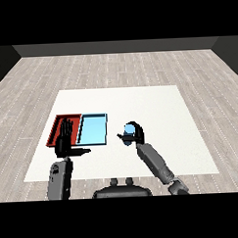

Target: Pick the blue can and put it in the blue box

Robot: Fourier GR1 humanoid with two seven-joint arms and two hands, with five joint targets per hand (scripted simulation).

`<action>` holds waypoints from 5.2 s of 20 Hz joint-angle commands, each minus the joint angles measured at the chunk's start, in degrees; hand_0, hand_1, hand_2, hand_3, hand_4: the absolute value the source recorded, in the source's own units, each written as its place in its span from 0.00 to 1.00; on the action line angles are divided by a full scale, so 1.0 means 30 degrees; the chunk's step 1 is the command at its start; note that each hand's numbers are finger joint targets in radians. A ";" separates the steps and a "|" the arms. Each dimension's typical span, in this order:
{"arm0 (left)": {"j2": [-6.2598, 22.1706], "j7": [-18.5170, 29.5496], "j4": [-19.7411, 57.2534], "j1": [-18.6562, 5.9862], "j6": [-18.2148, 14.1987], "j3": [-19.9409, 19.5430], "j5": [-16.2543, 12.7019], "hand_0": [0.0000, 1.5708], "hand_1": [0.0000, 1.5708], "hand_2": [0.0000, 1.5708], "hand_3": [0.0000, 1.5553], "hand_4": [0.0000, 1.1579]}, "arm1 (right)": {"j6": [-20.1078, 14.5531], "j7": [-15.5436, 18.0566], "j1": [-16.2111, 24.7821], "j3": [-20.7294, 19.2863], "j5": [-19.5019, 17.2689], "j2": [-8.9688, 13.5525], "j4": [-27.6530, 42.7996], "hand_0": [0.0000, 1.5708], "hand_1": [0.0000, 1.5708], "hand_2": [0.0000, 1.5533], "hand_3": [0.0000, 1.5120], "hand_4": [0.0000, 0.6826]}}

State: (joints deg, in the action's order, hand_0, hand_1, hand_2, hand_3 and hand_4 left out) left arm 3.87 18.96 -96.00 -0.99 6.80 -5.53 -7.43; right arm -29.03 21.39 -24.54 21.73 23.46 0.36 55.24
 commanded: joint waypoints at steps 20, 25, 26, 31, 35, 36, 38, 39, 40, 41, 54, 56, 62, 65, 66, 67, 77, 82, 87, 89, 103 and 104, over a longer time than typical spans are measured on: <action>-0.1282 -0.1650 0.2629 -0.1548 -0.1621 0.4564 0.2077 0.00 0.00 0.00 0.00 0.00 | 0.0708 -0.5910 0.0104 -0.0594 -0.6659 0.2628 0.8308 0.91 0.91 0.93 0.93 0.90; -0.1287 -0.0860 0.5577 -0.3629 -0.3098 0.6316 0.0766 0.00 0.00 0.00 0.00 0.00 | 0.1349 -0.5515 -0.0203 -0.1197 -0.7076 0.2446 0.7509 0.91 0.91 0.93 0.93 0.89; -0.1288 -0.3309 0.3351 -0.3131 -0.2207 0.5688 0.0849 0.00 0.00 0.00 0.00 0.00 | 0.1738 -0.6792 -0.0059 -0.1131 -0.7174 0.2742 0.8831 0.92 0.92 0.93 0.93 0.89; -0.1289 -0.3102 0.4052 -0.3277 -0.2512 0.6628 -0.0004 0.00 0.00 0.00 0.00 0.00 | 0.2380 -0.6180 0.0415 -0.1468 -0.8333 0.2109 0.8993 0.93 0.93 0.94 0.92 0.90; -0.1289 -0.1298 0.6749 -0.4100 -0.3693 0.7791 -0.0740 0.00 0.00 0.00 0.00 0.00 | 0.2445 -0.8143 0.0870 -0.1080 -0.8987 0.1853 1.0931 0.94 0.94 0.94 0.92 0.90; -0.1289 -0.2835 0.5362 -0.4439 -0.5854 0.9181 -0.0162 0.00 0.00 0.00 0.00 0.00 | 0.2652 -0.5090 0.0597 -0.1791 -0.8541 0.0915 0.7736 0.94 0.94 0.94 0.93 0.91; -0.1289 -0.2193 0.5191 -0.3231 -0.5312 0.9577 -0.0274 0.00 0.00 0.00 0.00 0.00 | 0.2265 -0.6565 -0.0172 -0.1363 -0.9707 0.0216 0.8368 0.95 0.95 0.95 0.93 0.90; -0.1290 -0.1911 0.6624 -0.4553 -0.5109 0.8811 -0.0971 0.00 0.00 0.00 0.00 0.00 | 0.2551 -0.8169 -0.0288 -0.1580 -0.9936 0.0636 0.9813 0.95 0.95 0.94 0.93 0.89; -0.1290 -0.2137 0.5872 -0.3971 -0.4667 0.8404 -0.0356 0.00 0.00 0.00 0.00 0.00 | 0.2946 -0.7458 0.0048 -0.1953 -1.0124 0.0696 1.0037 0.95 0.95 0.94 0.93 0.88; -0.1276 -0.1477 0.7793 -0.4717 -0.3416 0.7073 -0.0196 0.00 0.00 0.00 0.00 0.00 | 0.2937 -0.5494 -0.1067 -0.2143 -0.9621 -0.0064 0.6889 0.95 0.95 0.94 0.93 0.89; -0.1290 0.0054 0.8932 -0.4329 -0.5313 0.9679 -0.2234 0.00 0.00 0.00 0.00 0.00 | 0.3464 -0.5803 0.1679 -0.1059 -0.9796 -0.0113 0.9978 0.95 0.95 0.94 0.92 0.89; -0.1290 -0.2259 0.8117 -0.6120 -0.6379 0.9841 -0.2940 0.00 0.00 0.00 0.00 0.00 | 0.3020 -0.6579 0.0367 -0.0588 -1.0072 -0.0116 0.9458 0.94 0.94 0.94 0.92 0.89; -0.1287 -0.0287 1.1029 -0.7486 -0.5935 0.9785 -0.4038 0.00 0.00 0.00 0.00 0.00 | 0.2932 -0.7076 -0.0071 -0.0118 -1.0108 -0.0119 0.9879 0.95 0.95 0.94 0.93 0.89; -0.1289 -0.0552 1.0033 -0.6646 -0.5892 0.9618 -0.3126 0.00 0.00 0.00 0.00 0.00 | 0.3778 -0.5962 0.0922 -0.0194 -0.9930 -0.0119 1.0049 0.93 0.93 0.94 0.93 0.91; -0.1289 -0.0121 0.9894 -0.5728 -0.5133 0.9272 -0.2786 0.00 0.00 0.00 0.00 0.00 | 0.2254 -0.5244 -0.0902 0.0298 -0.8510 -0.0120 0.7485 0.93 0.93 0.94 0.93 0.91; -0.1289 -0.0003 1.0144 -0.6153 -0.6150 1.0337 -0.3490 0.00 0.00 0.00 0.00 0.00 | 0.2011 -0.6797 -0.1247 0.0350 -0.9377 -0.0120 0.8671 0.93 0.93 0.94 0.93 0.89; -0.1290 0.1007 1.1344 -0.7036 -0.5695 1.0700 -0.4337 0.00 0.00 0.00 0.00 0.00 | 0.0566 -0.5903 -0.1288 0.1546 -0.6070 -0.0120 0.8706 0.93 0.93 0.94 0.92 0.87; -0.1290 0.1797 1.2248 -0.8382 -0.8729 1.3630 -0.6546 0.00 0.00 0.00 0.00 0.17 | 0.1346 -0.5917 -0.1009 0.1000 -0.5668 -0.0120 0.9113 0.93 0.93 0.94 0.92 0.87; -0.1289 -0.0203 1.1870 -0.8767 -0.9783 1.3484 -0.5938 0.00 0.00 0.00 0.00 0.46 | -0.0435 -0.3531 -0.1172 0.2710 -0.3417 -0.0120 0.7611 0.94 0.94 0.94 0.92 0.88; -0.1286 0.1412 1.2955 -0.9140 -1.1097 1.3868 -0.7777 0.00 0.00 0.07 0.00 0.52 | 0.0156 -0.3030 -0.1857 0.1919 -0.2903 -0.0118 0.6863 0.94 0.94 0.94 0.92 0.89; -0.1278 0.6395 1.5097 -1.0579 -1.0002 1.4982 -1.2644 1.00 1.00 1.00 0.97 0.95 | 0.0476 -0.3080 -0.0512 0.2215 -0.1803 -0.0110 0.8474 0.88 0.88 0.91 0.91 0.77; -0.1074 0.5154 1.4645 -0.9894 -0.8389 1.2442 -1.0574 1.00 1.00 1.00 0.98 0.95 | 0.2031 -0.2213 -0.0549 0.1018 -0.1838 -0.0110 0.7355 0.82 0.82 0.87 0.85 0.69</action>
State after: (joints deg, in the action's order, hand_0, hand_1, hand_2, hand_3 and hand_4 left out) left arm 0.60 33.50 -52.15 -31.04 -21.37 35.30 -40.94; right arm -27.77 12.33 -26.68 27.96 16.51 0.39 79.83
